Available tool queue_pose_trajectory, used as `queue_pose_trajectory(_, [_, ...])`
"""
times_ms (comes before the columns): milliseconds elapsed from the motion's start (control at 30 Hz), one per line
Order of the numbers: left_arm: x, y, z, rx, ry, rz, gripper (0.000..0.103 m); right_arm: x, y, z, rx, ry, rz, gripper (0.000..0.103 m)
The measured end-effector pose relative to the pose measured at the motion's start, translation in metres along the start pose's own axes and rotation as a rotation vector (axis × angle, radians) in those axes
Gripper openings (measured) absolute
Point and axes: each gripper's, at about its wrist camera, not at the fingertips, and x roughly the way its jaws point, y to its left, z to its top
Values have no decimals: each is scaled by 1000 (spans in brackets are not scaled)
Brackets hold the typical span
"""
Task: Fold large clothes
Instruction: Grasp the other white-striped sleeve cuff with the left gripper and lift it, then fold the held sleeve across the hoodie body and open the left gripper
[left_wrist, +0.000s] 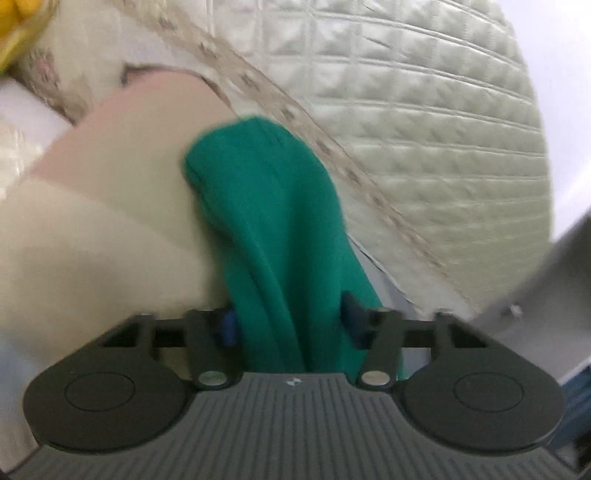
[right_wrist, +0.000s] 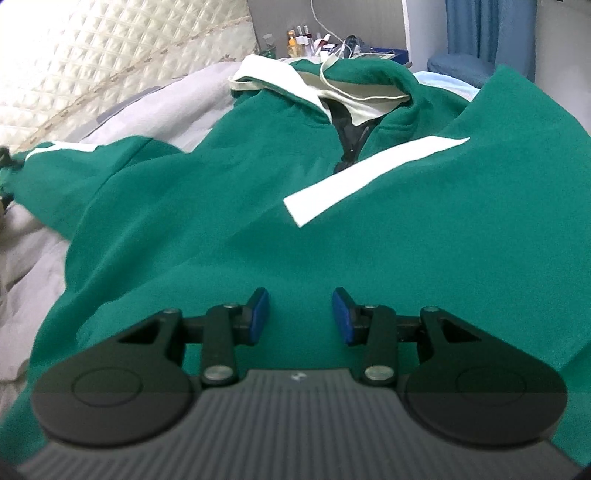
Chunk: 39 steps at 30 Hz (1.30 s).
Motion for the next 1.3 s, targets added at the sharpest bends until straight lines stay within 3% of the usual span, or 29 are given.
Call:
queue_pose_trajectory(33, [7,-2,5,28,8,21,25,2,-1,2,4,-3,-1,42])
queue_pose_trajectory(133, [8,-28,13,149,9,87,12,6,-4,4,5,-21,-11,42])
queue_pose_trajectory(300, [-40,-95,9,402,-104,58,10,-2,-12,8,34,-56,8,42])
queue_pose_trajectory(500, [-128,-189,-23,745,-195,-107,9,-38,-27,10,76,-138,36,42])
queue_pose_trajectory(633, [-184,-232,-53,850,-213,-193,9,-68,-41,9,104,-203,44,42])
queue_pose_trajectory(800, [-258,-269,-125,1024,-212,-300,9,-105,-67,0,169,-250,76,44])
queue_pose_trajectory(1000, [-333,-282,-245,1200,-169,-433,10,-142,-90,-11,216,-306,108,44])
queue_pose_trajectory(1133, [-360,-278,-328,1254,-82,-507,10,-156,-111,-15,274,-336,110,44])
queue_pose_trajectory(1300, [-359,-250,-430,1357,85,-546,10,-161,-140,-18,365,-368,87,44])
